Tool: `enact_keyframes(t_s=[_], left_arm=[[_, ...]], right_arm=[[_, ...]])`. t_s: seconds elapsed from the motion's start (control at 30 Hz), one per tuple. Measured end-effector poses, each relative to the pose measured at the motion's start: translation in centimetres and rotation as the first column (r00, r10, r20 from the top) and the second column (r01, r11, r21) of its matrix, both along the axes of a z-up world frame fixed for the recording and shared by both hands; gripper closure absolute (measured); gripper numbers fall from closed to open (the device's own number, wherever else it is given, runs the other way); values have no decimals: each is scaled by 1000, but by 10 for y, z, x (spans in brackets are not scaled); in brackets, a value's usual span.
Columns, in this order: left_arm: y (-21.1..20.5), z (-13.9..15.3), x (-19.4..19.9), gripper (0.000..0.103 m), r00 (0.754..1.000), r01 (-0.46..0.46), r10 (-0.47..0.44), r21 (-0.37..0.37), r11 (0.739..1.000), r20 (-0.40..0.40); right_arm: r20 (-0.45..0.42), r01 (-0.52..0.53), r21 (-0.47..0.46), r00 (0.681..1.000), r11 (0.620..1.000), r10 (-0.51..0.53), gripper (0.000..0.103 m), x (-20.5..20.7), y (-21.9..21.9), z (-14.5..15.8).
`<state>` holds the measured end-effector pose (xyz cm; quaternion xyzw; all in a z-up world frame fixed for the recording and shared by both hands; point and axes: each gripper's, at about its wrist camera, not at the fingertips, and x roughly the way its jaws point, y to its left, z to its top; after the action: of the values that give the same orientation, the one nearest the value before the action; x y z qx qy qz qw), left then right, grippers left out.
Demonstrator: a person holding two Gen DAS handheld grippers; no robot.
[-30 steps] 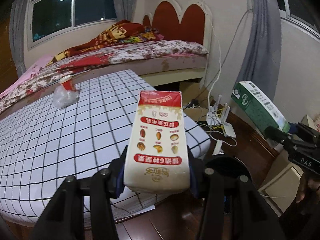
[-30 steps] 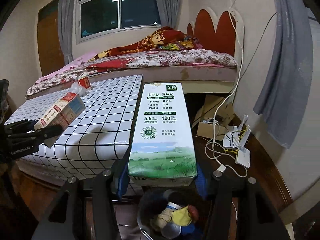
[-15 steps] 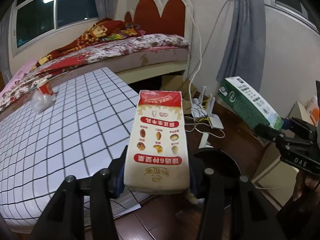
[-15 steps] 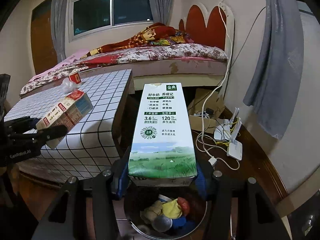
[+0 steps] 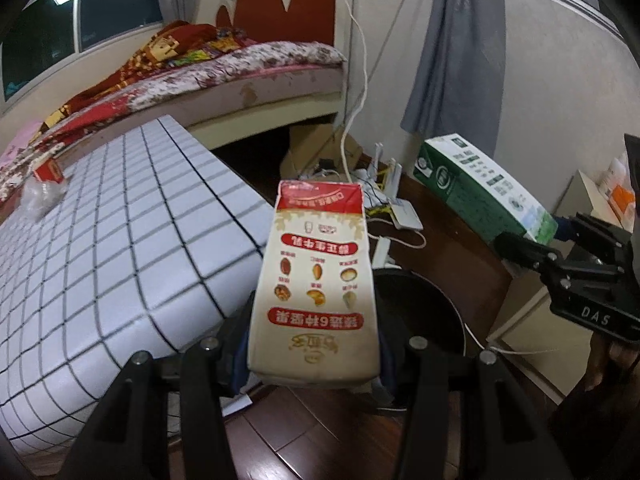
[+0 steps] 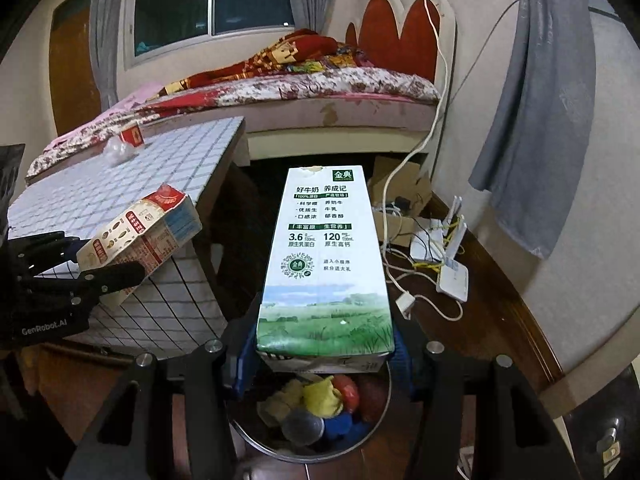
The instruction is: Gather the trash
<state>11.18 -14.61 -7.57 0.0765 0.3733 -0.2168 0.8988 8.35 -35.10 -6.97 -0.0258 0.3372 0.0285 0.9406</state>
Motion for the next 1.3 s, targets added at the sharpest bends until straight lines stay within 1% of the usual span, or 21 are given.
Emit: enact_keyframes(t_s=[0.17,0.27,0.4,0.57,0.63,0.8,0.9,1.1,1.13,1.17,1.2,1.23,1.3], left_arm=[[-13,-17,2,52,998,29,-29,6,1000,-53],[-23,-31,3,52,995,50,-49,13,999,-93],[-33,-48,4,52,989,70,-66,25,997,-135],[-42,-69,6,52,978,96,-87,40,995,-189],[-45,-75,7,52,973,111,-101,39,993,-208],[-53,-84,14,52,963,141,-126,47,989,-240],[-55,-87,18,52,956,152,-140,27,988,-258],[-57,-95,27,50,946,170,-159,14,985,-284],[-58,-98,29,39,942,170,-158,13,985,-296],[-58,-102,31,28,943,156,-139,32,987,-304],[-57,-104,31,10,947,139,-119,48,989,-297],[-55,-105,31,5,952,125,-106,52,991,-286],[-49,-107,31,4,959,85,-63,70,994,-276]], right_arm=[[-37,10,0,999,1000,-10,47,-2,-10,-11],[-94,-6,-11,996,1000,5,47,-1,-12,-27],[-147,-38,-45,989,998,31,47,-2,-9,-44],[-227,-75,-83,973,994,54,47,-2,-9,-68],[-249,-82,-78,967,994,60,47,-2,-10,-74],[-310,-100,-62,948,993,76,47,4,-15,-90],[-331,-119,-62,939,991,92,47,10,-13,-97],[-376,-146,-53,919,988,116,46,22,-11,-113],[-384,-146,-52,916,988,115,44,25,-11,-117],[-397,-139,-65,912,988,102,39,28,-12,-123],[-410,-119,-110,910,987,64,19,31,-15,-129],[-406,-100,-144,913,985,34,11,32,-17,-132],[-413,-57,-161,910,985,-15,11,34,-28,-134]])
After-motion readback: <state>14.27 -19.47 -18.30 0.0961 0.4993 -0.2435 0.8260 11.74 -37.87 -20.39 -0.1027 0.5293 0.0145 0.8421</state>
